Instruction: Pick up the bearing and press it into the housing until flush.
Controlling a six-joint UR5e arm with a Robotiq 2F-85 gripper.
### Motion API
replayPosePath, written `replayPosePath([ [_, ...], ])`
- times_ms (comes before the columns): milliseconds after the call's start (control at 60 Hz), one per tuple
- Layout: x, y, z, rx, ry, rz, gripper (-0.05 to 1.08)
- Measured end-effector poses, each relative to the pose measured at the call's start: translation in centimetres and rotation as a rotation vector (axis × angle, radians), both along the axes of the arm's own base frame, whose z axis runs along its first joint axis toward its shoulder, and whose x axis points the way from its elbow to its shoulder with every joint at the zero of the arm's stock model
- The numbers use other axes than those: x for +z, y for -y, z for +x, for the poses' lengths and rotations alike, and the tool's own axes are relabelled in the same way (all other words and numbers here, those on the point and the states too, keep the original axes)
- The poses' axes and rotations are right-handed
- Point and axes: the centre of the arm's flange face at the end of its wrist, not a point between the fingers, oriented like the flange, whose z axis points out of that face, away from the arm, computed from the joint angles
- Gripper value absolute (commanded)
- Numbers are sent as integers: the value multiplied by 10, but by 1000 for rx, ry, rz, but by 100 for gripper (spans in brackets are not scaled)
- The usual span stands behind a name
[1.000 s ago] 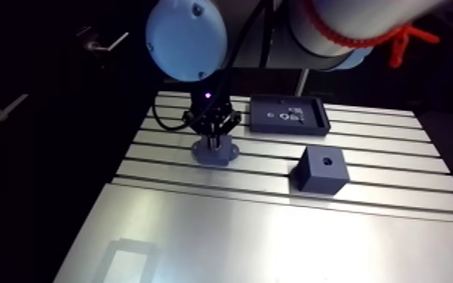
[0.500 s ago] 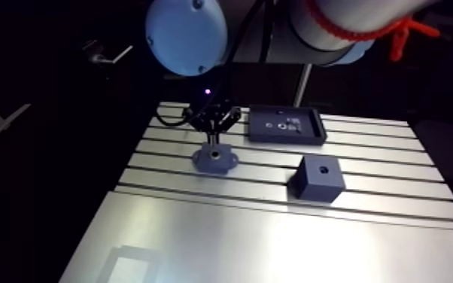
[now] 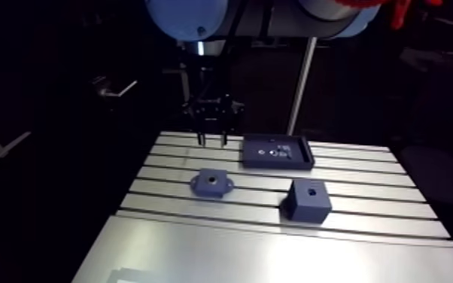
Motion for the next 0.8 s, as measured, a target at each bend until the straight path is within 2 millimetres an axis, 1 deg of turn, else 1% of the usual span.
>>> replayPosePath([
  [267,47,-21,5,-16,24,10,0],
  [650,110,-61,14,-54,38,33,0],
  [800,136,-73,16,-68,31,37,0],
])
